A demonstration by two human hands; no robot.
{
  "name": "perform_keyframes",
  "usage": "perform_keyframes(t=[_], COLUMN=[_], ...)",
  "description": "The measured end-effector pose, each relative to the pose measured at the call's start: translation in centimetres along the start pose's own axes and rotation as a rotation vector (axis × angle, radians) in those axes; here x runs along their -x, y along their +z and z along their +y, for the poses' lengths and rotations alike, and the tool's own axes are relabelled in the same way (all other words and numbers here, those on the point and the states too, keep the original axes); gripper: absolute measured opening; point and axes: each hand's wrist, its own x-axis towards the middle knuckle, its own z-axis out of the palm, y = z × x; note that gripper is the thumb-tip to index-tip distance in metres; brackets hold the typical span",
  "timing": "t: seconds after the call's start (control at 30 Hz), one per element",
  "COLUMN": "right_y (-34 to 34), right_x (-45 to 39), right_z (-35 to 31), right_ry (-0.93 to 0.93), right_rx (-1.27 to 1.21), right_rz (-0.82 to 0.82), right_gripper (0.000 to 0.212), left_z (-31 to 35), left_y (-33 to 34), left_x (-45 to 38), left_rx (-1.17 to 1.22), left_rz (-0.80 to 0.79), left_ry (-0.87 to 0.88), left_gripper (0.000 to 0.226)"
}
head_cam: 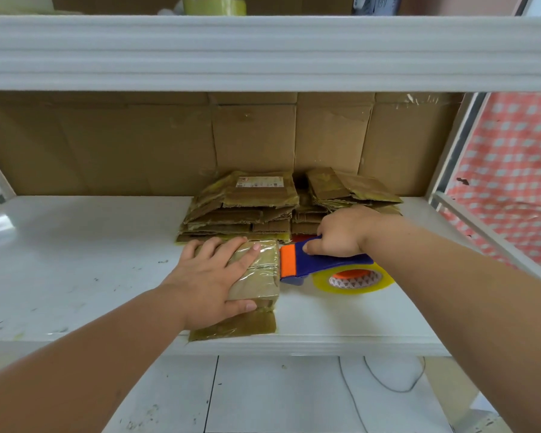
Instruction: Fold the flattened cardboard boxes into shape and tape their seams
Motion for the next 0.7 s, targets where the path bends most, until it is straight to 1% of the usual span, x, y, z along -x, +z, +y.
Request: perform_keyframes(t=[0.2,0.43,0.5,0.57,0.63,0.7], right_y=[-0.7,0.8,1.0,1.3,2.0,2.9], right_x=[-0.7,-0.5,-0.3,0.1,0.5,1.1], right_z=[-0.6,0.3,0.4,0.7,1.4,2.3], right_ry=[0.094,0.140,0.147,0.154,0.160,0.159], right_rx=[-0.275,-0.398,-0.377,-0.267,-0.143,-0.089], right_rz=[-0.099,-0.092,-0.066,-0.038,0.008,0.076], right_gripper=[0.035,0.035,0.036,0.038,0.045,0.051], left_z=[0.0,0.3,0.3,0.2,-0.1,-0.1], left_y=[0.3,0.0,-0.1,-0.1,0.0,0.2], left_x=[0.0,0.1,0.3,0.5,0.6,0.7], left_rx=[-0.014,-0.021,-0.018,0.007,0.038,0.047], left_rz=[0.011,-0.011,-0.013,-0.002,0.002,-0.008], left_ry=[0.002,-0.015,-0.015,-0.007,0.000,-0.003], left_gripper=[0.090,0.091,0.090,0.090,0.091,0.093])
